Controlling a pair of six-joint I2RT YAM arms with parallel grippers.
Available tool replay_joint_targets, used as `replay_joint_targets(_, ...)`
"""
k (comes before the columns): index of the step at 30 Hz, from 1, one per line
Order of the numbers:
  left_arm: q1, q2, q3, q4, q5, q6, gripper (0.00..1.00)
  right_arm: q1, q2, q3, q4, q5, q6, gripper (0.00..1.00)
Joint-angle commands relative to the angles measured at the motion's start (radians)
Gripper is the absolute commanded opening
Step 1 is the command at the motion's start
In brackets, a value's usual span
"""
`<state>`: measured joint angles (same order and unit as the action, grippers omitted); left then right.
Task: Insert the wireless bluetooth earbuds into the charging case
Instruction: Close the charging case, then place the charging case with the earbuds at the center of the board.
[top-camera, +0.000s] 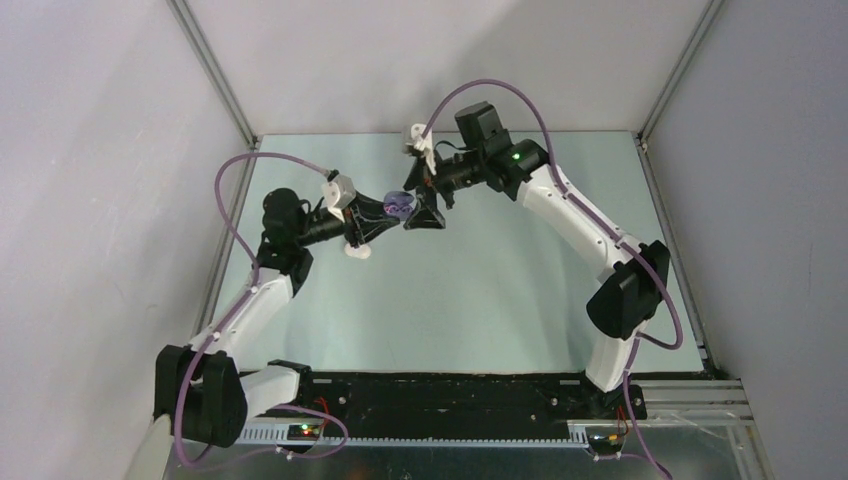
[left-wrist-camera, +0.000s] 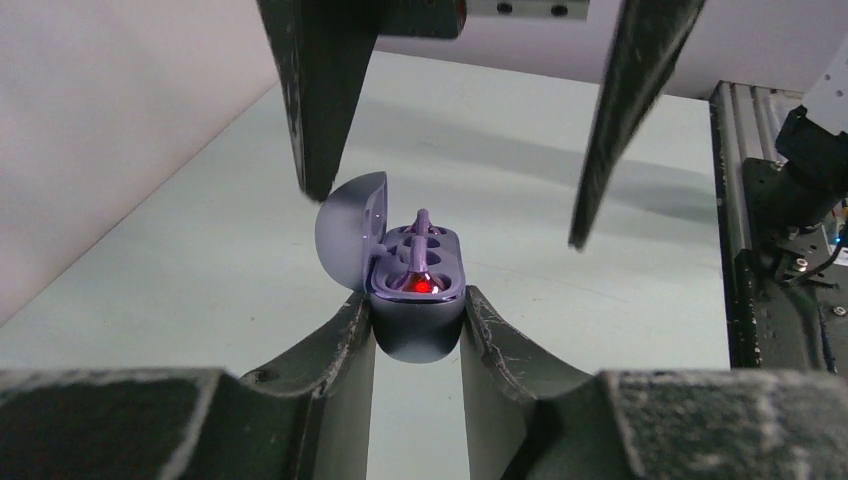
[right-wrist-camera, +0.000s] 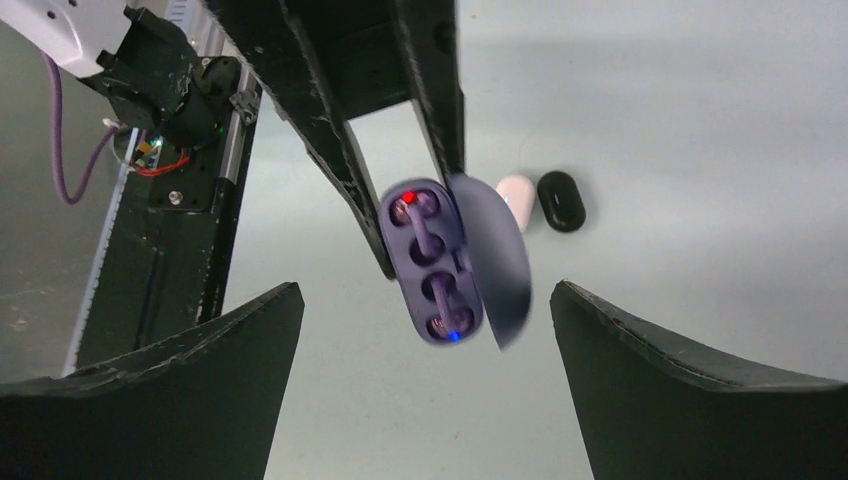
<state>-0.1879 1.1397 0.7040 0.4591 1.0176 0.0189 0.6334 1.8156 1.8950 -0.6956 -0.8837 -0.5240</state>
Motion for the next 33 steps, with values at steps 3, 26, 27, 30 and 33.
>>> replay_joint_targets(3, -0.006, 0.02, 0.073, -0.018, 0.045, 0.006, 0.0, 0.066, 0.004, 0.004, 0.062, 0.014, -0.126, 0.99)
replay_joint_targets(26, -0.066, 0.297, 0.073, 0.116, -0.171, -0.464, 0.0, -0.061, -0.415, -0.546, 0.258, 0.547, 0.077, 0.99)
replay_joint_targets(27, -0.074, 0.338, 0.077, 0.117, -0.164, -0.48, 0.0, -0.082, -0.425, -0.564, 0.249, 0.507, 0.096, 1.0)
replay_joint_targets(30, -0.11, 0.419, 0.109, 0.108, -0.174, -0.521, 0.01, -0.168, -0.482, -0.656, 0.25, 0.48, 0.18, 0.99)
replay_joint_targets(33, -0.13, 0.506, 0.16, -0.002, -0.236, -0.529, 0.02, -0.215, -0.52, -0.703, 0.26, 0.487, 0.222, 0.99)
